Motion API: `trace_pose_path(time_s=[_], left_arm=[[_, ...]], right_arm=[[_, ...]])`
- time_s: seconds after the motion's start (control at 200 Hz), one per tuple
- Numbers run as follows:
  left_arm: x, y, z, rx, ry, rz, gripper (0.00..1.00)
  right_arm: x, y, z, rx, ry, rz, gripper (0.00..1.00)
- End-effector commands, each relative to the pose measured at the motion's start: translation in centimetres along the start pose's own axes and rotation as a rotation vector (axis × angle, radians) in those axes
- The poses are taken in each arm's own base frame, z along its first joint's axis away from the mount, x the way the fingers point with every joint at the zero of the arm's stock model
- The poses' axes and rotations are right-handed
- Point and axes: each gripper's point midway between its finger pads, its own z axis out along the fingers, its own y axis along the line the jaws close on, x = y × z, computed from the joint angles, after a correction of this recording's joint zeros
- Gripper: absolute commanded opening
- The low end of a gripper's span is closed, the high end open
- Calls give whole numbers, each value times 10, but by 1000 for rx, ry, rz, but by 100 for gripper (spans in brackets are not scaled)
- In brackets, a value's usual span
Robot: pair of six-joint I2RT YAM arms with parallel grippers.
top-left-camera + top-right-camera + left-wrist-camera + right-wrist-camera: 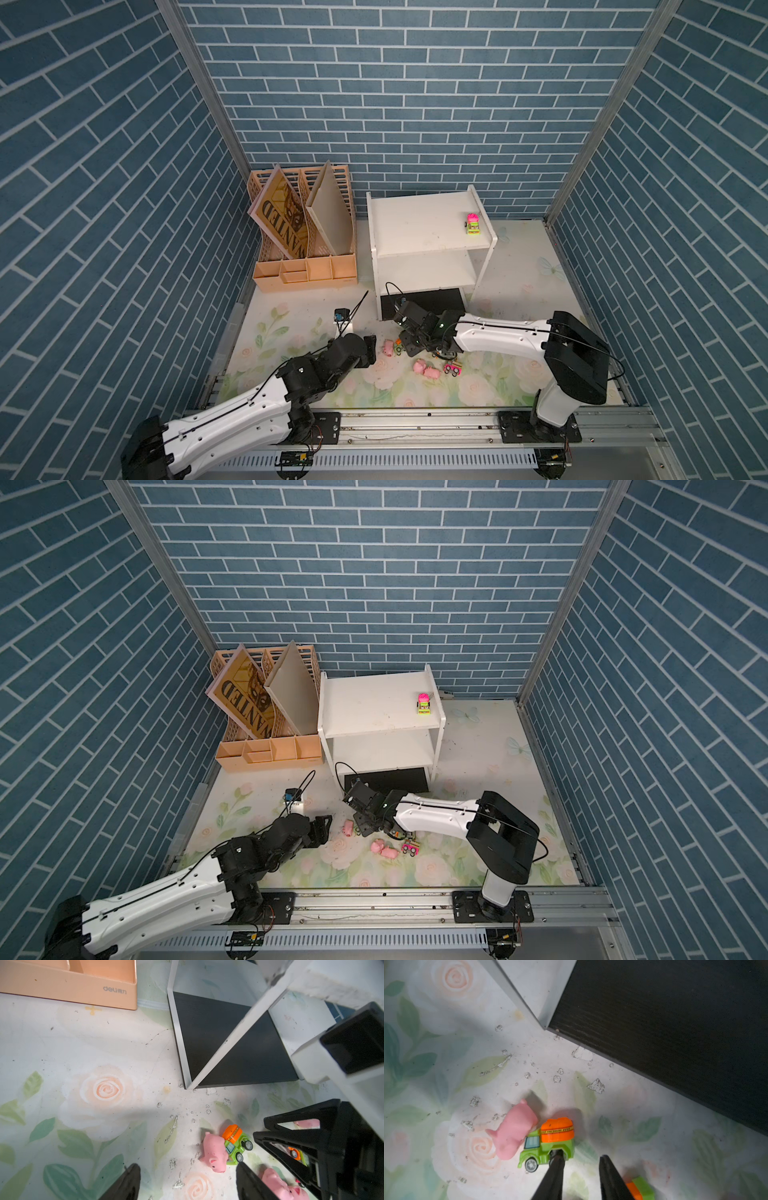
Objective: Organize plastic toys on shelves
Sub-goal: Adjust the plastic toy at the center of the board.
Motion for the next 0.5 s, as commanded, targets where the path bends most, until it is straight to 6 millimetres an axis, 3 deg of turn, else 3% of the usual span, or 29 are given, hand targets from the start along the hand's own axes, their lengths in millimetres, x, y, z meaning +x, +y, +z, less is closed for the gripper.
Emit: trace_pose_path(time_s=[0.0,0.25,0.495], left_arm=[[-8,-10,0,26,-14,11,75],[-7,-15,4,30,-2,27,75],[-9,-27,6,68,3,56,75]], right_arm=[[11,-4,9,23,27,19,32],[24,-6,15,15,56,19,32],[54,-7,9,1,93,16,32]])
